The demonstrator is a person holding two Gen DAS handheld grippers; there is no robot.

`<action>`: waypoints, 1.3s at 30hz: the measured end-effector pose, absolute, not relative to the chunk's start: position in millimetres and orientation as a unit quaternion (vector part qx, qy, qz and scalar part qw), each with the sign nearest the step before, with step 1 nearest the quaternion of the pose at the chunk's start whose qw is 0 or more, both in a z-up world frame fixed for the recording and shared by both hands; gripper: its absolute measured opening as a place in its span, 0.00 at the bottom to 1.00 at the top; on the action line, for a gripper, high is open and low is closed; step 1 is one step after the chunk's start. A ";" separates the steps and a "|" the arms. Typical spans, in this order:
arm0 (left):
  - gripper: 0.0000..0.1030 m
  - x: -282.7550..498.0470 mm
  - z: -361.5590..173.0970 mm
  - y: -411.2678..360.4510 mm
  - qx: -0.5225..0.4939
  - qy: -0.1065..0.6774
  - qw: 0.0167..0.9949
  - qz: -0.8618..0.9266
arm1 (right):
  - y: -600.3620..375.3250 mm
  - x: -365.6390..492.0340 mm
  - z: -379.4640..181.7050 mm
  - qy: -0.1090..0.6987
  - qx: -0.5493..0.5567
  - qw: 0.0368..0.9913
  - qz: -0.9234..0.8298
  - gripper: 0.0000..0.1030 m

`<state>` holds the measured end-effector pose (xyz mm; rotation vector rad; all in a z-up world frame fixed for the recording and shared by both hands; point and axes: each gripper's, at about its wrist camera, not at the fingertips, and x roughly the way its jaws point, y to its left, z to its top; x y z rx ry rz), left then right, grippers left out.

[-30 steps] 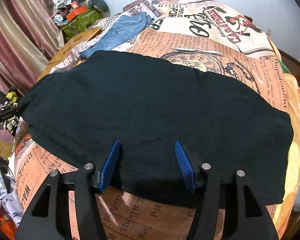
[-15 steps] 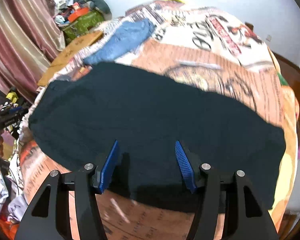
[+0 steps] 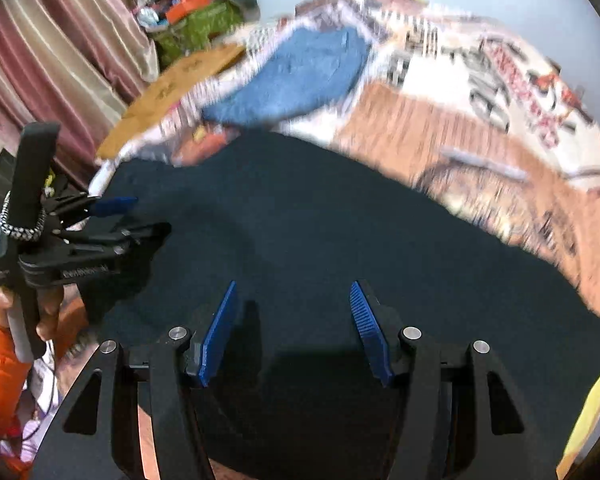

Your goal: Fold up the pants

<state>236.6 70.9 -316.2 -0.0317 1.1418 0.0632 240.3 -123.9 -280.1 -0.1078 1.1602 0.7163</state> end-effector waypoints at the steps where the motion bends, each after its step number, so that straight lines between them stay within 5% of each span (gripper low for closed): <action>1: 0.65 230.2 -315.3 70.0 -0.016 0.537 0.843 0.033 | -127.8 233.3 -282.7 0.526 -0.053 0.781 0.333 0.53; 9: 0.65 195.9 -310.2 74.3 -0.054 0.541 0.839 0.031 | -162.0 199.3 -275.5 0.512 -0.015 0.793 0.331 0.53; 20: 0.65 177.0 -287.9 39.9 0.076 0.532 0.842 0.049 | -215.5 170.8 -258.9 0.498 0.010 0.821 0.279 0.53; 24: 0.66 187.4 -269.6 31.3 0.054 0.528 0.848 0.017 | -260.6 160.6 -255.7 0.495 0.033 0.840 0.221 0.55; 31: 0.75 224.3 -242.2 -6.1 0.035 0.497 0.867 -0.022 | -349.2 151.7 -273.5 0.506 0.167 0.840 0.102 0.56; 39: 0.79 258.7 -270.3 -69.9 0.097 0.513 0.852 -0.041 | -411.8 152.0 -319.4 0.516 0.305 0.800 0.040 0.57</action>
